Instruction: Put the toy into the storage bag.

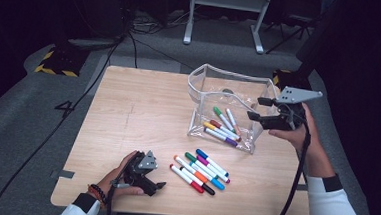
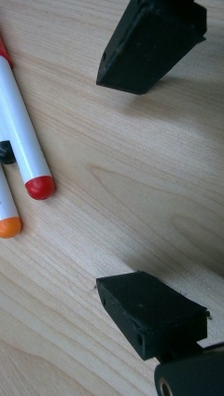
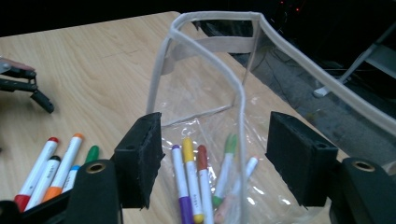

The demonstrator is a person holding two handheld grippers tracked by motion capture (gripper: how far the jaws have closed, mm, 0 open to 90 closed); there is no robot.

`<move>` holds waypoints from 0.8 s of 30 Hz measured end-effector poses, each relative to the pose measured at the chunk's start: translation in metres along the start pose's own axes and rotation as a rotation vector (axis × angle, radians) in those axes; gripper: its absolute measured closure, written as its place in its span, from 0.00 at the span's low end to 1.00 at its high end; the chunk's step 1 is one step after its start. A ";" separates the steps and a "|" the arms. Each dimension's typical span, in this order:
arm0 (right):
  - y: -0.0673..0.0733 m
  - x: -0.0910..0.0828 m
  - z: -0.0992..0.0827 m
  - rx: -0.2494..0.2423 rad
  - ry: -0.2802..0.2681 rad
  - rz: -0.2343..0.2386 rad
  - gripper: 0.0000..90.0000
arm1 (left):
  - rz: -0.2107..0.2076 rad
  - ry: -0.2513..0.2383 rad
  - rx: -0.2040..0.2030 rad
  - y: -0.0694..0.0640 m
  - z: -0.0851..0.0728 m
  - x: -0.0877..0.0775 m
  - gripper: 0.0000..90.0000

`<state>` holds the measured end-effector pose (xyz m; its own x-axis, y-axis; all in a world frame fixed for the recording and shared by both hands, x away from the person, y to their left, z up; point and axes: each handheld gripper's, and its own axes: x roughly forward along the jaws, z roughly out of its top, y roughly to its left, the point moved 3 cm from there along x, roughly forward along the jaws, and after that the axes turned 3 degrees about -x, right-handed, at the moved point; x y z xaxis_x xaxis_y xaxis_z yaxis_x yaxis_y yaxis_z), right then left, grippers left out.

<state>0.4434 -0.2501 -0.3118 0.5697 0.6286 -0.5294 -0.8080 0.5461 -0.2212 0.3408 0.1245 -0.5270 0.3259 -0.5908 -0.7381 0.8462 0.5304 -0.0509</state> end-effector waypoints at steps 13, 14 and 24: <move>0.049 -0.001 -0.042 -0.015 -0.019 0.087 0.42 | 0.002 0.000 -0.002 0.000 0.000 0.000 0.07; 0.058 0.005 -0.050 -0.012 -0.011 0.110 0.42 | 0.002 -0.001 -0.003 0.000 0.000 0.000 0.07; 0.089 0.047 -0.080 -0.029 0.065 0.185 0.43 | 0.002 0.000 -0.002 0.000 0.000 0.000 0.07</move>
<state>0.3869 -0.2160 -0.4217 0.4012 0.6788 -0.6150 -0.9025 0.4079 -0.1385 0.3405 0.1245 -0.5270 0.3277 -0.5900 -0.7379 0.8446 0.5330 -0.0510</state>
